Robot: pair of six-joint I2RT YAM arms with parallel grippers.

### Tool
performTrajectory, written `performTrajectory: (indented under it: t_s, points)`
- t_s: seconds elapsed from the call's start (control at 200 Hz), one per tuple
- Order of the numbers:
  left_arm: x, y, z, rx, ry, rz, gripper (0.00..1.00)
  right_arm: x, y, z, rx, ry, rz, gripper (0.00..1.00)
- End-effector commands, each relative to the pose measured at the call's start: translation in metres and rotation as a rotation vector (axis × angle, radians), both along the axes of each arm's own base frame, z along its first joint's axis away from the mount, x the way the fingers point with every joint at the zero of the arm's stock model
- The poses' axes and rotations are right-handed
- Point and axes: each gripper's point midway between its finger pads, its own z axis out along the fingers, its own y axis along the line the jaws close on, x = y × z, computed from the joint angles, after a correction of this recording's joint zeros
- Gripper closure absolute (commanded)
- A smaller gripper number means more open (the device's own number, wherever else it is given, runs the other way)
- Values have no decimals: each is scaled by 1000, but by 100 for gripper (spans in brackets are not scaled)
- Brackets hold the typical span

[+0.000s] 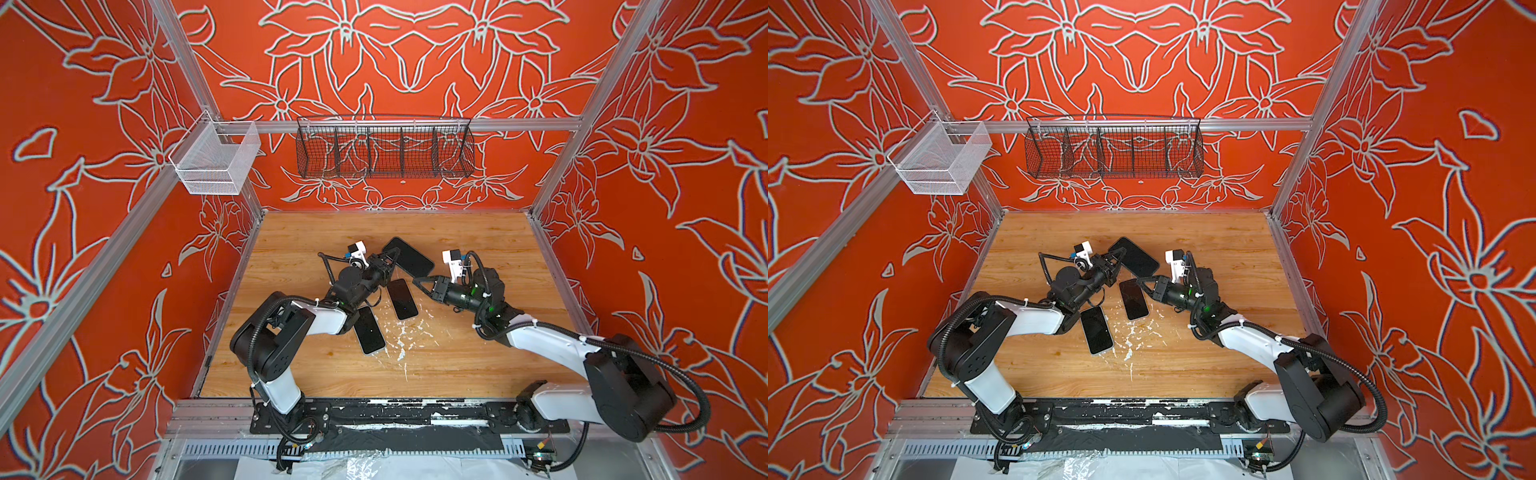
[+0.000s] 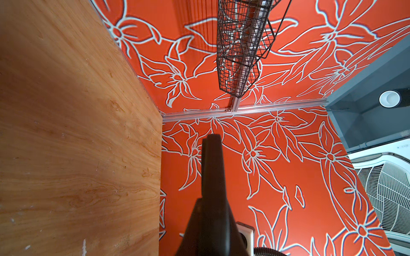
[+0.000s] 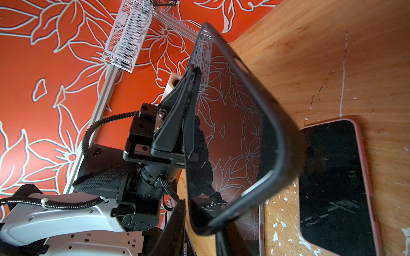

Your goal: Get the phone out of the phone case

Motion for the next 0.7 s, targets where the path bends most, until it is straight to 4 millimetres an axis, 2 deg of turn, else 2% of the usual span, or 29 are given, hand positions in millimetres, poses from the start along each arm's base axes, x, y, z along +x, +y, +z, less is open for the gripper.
performTrajectory:
  t_s: [0.0, 0.475, 0.696]
  points:
    - [-7, 0, 38, -79, -104, -8, 100, 5, 3, 14, 34, -31, -18, 77]
    - [-10, -8, 36, -96, -96, -29, 100, 10, 3, 14, 49, -33, -37, 83]
    - [-9, -11, 35, -123, -91, -37, 100, 12, 4, 11, 48, -28, -39, 89]
